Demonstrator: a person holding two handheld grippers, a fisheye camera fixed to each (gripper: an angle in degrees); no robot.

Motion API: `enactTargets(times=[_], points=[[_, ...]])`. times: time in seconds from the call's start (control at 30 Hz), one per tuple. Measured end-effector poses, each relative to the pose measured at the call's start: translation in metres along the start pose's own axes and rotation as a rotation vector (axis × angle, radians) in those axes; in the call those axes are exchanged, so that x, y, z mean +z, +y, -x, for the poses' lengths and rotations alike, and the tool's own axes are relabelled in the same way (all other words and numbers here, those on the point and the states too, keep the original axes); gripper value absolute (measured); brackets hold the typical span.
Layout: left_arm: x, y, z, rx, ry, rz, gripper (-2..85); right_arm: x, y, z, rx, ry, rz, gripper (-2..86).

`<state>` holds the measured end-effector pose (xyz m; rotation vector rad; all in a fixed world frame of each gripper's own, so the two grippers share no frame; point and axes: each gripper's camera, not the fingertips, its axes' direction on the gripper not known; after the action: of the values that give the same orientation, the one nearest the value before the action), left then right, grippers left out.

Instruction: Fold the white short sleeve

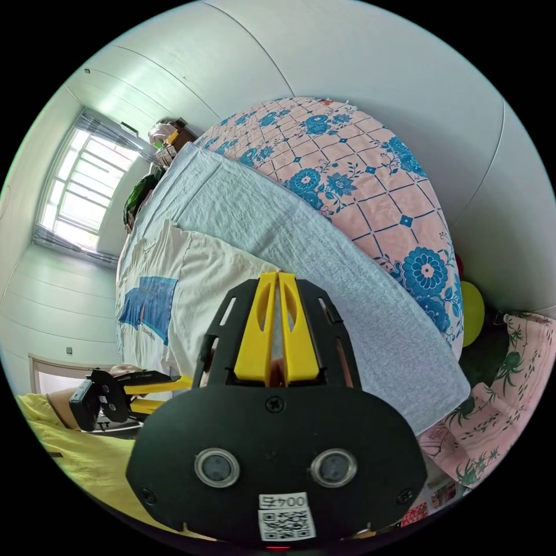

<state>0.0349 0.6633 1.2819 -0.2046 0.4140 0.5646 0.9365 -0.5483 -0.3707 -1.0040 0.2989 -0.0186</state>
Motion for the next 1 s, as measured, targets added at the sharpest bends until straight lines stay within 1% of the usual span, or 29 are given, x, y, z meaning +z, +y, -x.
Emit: enactTargets(times=[0.1,0.33,0.43,0.5,0.53,0.6,0.67,0.73,0.8,0.83,0.9,1.0], points=[[-0.010,0.008,0.014,-0.032,-0.026,0.002,4.4,0.000,-0.003,-0.002,0.005,-0.020,0.003,-0.3],[-0.047,0.033,0.051,-0.110,-0.064,-0.039,1.9,-0.006,-0.007,-0.001,0.016,-0.057,-0.011,-0.6],[-0.075,0.054,0.079,-0.213,-0.058,-0.086,1.6,-0.015,-0.011,0.004,0.046,-0.079,-0.014,-0.7],[-0.099,0.077,0.108,-0.350,-0.033,-0.132,1.5,-0.022,-0.017,0.014,0.074,-0.092,0.001,-0.7],[-0.105,0.084,0.115,-0.386,-0.026,-0.148,1.5,-0.025,-0.019,0.018,0.078,-0.098,0.003,-0.7],[-0.130,0.117,0.145,-0.549,0.005,-0.211,1.4,-0.032,-0.026,0.037,0.082,-0.116,0.006,-0.7],[-0.146,0.145,0.167,-0.667,0.041,-0.260,1.4,-0.036,-0.032,0.055,0.080,-0.132,0.006,-0.7],[-0.156,0.176,0.189,-0.780,0.111,-0.311,1.3,-0.035,-0.037,0.074,0.070,-0.156,0.011,-0.7],[-0.161,0.225,0.218,-0.957,0.243,-0.394,1.4,-0.029,-0.042,0.105,0.045,-0.173,0.023,-0.7],[-0.161,0.237,0.224,-0.999,0.272,-0.411,1.4,-0.026,-0.043,0.113,0.036,-0.174,0.027,-0.7],[-0.160,0.286,0.245,-1.150,0.354,-0.467,1.5,-0.008,-0.045,0.147,-0.004,-0.180,0.049,-0.7],[-0.160,0.343,0.265,-1.307,0.451,-0.539,1.7,0.027,-0.042,0.188,-0.057,-0.187,0.088,-0.7]])
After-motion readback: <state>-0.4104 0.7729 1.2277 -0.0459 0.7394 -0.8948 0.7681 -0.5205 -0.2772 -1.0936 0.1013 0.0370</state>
